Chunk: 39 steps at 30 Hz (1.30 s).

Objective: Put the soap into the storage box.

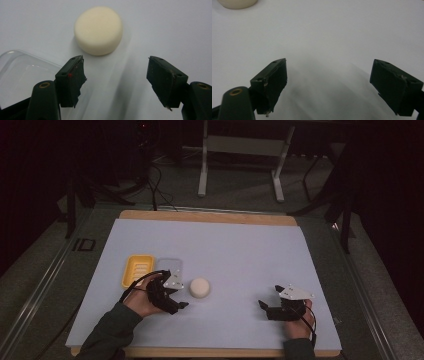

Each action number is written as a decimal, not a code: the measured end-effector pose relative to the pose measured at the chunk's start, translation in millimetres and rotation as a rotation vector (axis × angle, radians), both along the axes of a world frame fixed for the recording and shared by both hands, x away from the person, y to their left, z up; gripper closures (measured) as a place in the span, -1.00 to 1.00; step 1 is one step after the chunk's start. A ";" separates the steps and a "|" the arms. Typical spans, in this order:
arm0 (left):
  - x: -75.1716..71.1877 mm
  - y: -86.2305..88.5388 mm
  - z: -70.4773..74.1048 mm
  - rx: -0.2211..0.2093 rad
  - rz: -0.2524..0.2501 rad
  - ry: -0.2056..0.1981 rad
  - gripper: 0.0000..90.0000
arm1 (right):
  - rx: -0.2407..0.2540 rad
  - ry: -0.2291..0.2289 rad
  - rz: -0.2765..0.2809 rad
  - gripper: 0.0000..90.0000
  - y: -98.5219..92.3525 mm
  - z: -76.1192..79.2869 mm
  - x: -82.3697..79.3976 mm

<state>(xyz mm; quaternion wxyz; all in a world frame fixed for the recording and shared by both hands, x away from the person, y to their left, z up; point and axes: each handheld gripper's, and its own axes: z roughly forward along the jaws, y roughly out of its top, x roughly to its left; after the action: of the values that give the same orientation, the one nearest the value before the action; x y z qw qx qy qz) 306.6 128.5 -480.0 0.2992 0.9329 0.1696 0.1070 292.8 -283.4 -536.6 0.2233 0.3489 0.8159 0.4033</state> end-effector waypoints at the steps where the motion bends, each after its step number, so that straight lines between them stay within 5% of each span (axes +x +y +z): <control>1: 0.0 0.0 0.0 0.000 0.000 0.000 -0.31 | 0.000 0.000 0.000 -0.69 0.0 0.0 0.0; 6: 11.8 -4.0 4.1 0.050 -0.012 -0.005 -0.34 | 0.000 -0.002 0.002 -0.69 0.1 -0.1 -0.1; 39: 48.8 -28.8 -0.2 0.127 -0.061 0.081 -0.67 | 0.015 -0.002 0.018 -0.58 -1.5 0.2 -0.1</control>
<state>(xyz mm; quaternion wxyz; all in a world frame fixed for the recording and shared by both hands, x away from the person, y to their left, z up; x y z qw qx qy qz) 355.4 99.8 -480.2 0.2353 0.9583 0.1458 0.0708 292.6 -284.9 -536.4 0.2178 0.3429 0.8158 0.4116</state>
